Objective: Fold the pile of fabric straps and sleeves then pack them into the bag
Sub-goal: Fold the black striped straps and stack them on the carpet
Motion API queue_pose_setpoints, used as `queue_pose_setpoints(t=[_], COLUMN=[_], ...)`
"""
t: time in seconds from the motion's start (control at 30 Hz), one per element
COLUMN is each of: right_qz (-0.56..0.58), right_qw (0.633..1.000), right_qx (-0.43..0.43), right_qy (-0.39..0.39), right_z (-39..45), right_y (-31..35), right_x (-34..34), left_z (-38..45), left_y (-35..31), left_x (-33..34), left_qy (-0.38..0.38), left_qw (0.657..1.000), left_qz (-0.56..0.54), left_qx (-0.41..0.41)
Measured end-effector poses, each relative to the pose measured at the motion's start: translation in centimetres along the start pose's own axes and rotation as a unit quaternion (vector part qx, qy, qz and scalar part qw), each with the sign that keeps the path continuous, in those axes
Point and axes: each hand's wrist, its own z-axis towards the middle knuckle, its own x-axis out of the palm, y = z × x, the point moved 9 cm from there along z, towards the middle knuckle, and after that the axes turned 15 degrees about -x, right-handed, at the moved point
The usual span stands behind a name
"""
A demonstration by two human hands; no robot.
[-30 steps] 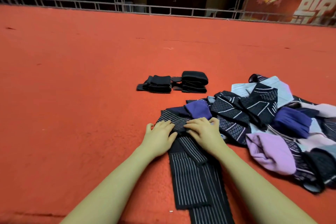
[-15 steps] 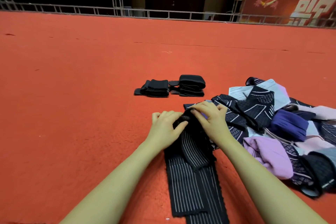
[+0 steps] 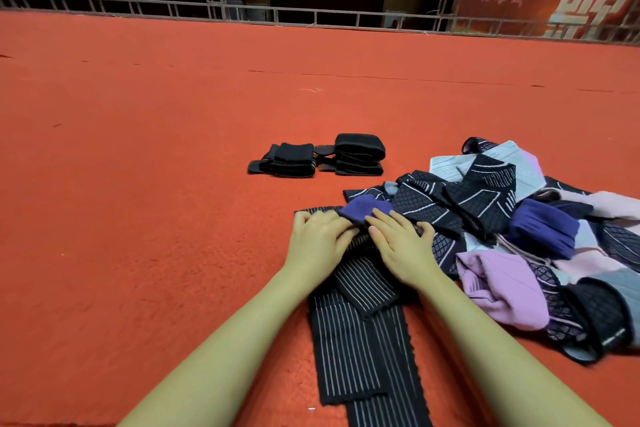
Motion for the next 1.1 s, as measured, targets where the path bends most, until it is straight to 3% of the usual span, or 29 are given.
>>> queue_pose_setpoints(t=[0.1,0.2,0.27,0.33,0.43,0.53,0.63,0.77,0.97,1.1], right_qz=[0.042,0.068,0.03,0.002,-0.017,-0.027,-0.022,-0.023,-0.036,-0.037], right_qw=[0.994,0.977,0.979,0.985,0.984,0.981,0.98,0.98,0.988,0.993], right_qx=[0.011,-0.077,-0.139,-0.166,-0.153,-0.144,-0.143,-0.138,-0.135,-0.108], right_qy=[-0.102,-0.189,-0.145,-0.043,0.085,0.131,0.139,0.142,-0.06,-0.02], right_z=[-0.5,-1.3,-1.6,-1.7,-2.2,-2.1,-2.1,-2.2,-2.3,-2.9], right_y=[0.3,3.3,5.7,7.0,6.6,6.4,6.5,6.5,7.2,6.6], right_x=[-1.5,-2.9,-1.6,0.9,3.8,4.5,4.6,4.6,1.0,1.1], left_z=[1.0,1.2,1.3,1.3,1.4,1.6,1.3,1.0,0.7,0.3], left_y=[2.5,4.0,4.8,5.7,6.7,8.1,9.2,12.6,14.9,15.5], left_x=[-1.4,-2.0,-2.1,-2.0,-1.6,-1.5,-1.5,-3.1,-4.4,-4.7], left_qy=[-0.057,-0.063,-0.061,-0.056,-0.047,-0.046,-0.049,-0.085,-0.073,-0.064], left_qw=[0.993,0.992,0.991,0.988,0.986,0.979,0.973,0.951,0.961,0.961], left_qz=[-0.041,-0.014,0.008,0.024,0.05,0.072,0.089,0.045,0.092,0.149], left_qx=[-0.09,-0.104,-0.121,-0.143,-0.155,-0.184,-0.206,-0.295,-0.249,-0.226])
